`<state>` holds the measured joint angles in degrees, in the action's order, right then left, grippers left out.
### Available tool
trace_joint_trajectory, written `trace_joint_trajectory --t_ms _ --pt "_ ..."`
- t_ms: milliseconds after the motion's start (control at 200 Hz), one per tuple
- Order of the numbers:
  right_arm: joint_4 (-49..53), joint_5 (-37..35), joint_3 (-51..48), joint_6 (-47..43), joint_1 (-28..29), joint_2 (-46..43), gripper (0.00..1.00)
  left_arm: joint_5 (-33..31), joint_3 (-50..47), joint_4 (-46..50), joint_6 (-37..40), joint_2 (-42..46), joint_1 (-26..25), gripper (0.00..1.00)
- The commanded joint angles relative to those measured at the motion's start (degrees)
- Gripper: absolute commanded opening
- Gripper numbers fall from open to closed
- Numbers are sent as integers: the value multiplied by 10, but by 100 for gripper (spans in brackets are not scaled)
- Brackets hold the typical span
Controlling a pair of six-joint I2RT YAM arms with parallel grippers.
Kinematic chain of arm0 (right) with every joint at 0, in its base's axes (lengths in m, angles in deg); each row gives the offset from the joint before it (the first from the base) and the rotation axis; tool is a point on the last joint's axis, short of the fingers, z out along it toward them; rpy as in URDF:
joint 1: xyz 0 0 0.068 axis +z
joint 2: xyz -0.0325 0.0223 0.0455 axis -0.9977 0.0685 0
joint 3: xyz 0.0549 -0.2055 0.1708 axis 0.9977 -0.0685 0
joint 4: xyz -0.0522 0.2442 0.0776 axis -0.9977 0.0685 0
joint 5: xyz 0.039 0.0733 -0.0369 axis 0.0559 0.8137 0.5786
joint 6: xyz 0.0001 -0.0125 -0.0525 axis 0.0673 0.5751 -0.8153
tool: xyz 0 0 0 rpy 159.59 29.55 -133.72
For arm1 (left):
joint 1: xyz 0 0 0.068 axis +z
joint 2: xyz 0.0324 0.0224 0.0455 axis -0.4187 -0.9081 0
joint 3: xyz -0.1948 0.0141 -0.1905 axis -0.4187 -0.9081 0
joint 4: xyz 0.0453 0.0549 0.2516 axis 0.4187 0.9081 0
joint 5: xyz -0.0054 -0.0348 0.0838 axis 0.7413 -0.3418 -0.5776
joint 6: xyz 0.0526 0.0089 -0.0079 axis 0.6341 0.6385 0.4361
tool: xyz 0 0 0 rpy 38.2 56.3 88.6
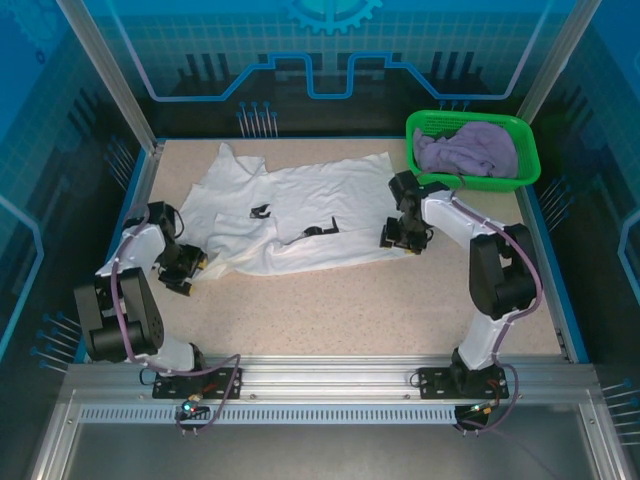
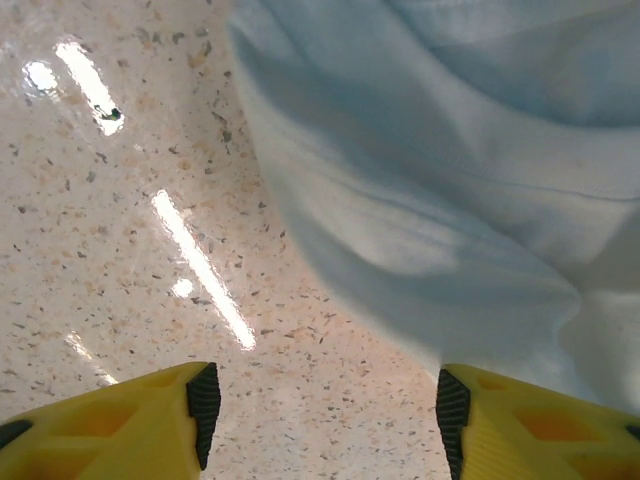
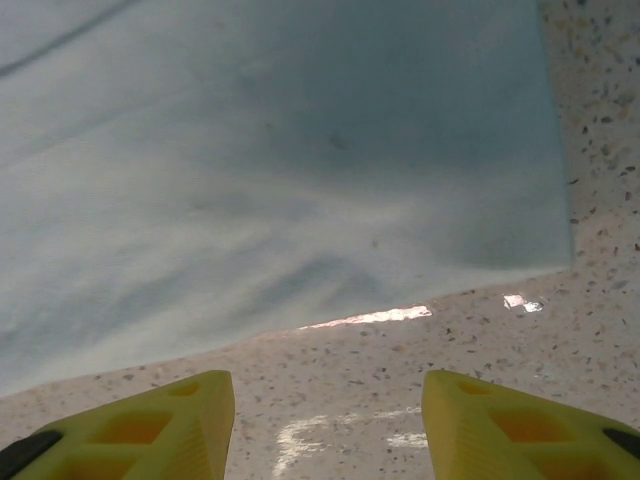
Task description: Fold and stack the t-shirts
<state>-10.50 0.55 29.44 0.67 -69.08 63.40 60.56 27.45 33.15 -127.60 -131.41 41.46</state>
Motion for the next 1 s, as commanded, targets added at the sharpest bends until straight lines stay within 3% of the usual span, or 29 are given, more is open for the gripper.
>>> trace_joint_trajectory --t_ms 0,330,425,635,875,995 --pt "-28 27 -2 -2 -21 20 54 25 -15 -8 -49 -3 5 62" --pt "-40 34 -11 2 -31 48 53 5 2 -17 -58 -46 25 61" --pt "-47 31 -28 5 -40 50 53 -15 4 -23 -53 -57 34 55" --pt "-39 26 -38 12 -68 60 51 -13 20 -49 -42 -98 67 29" --pt "-26 29 -34 10 -84 70 49 -25 60 -43 -22 -132 68 26" --pt "-8 29 -33 19 -91 75 47 -35 72 -42 -6 -142 73 8"
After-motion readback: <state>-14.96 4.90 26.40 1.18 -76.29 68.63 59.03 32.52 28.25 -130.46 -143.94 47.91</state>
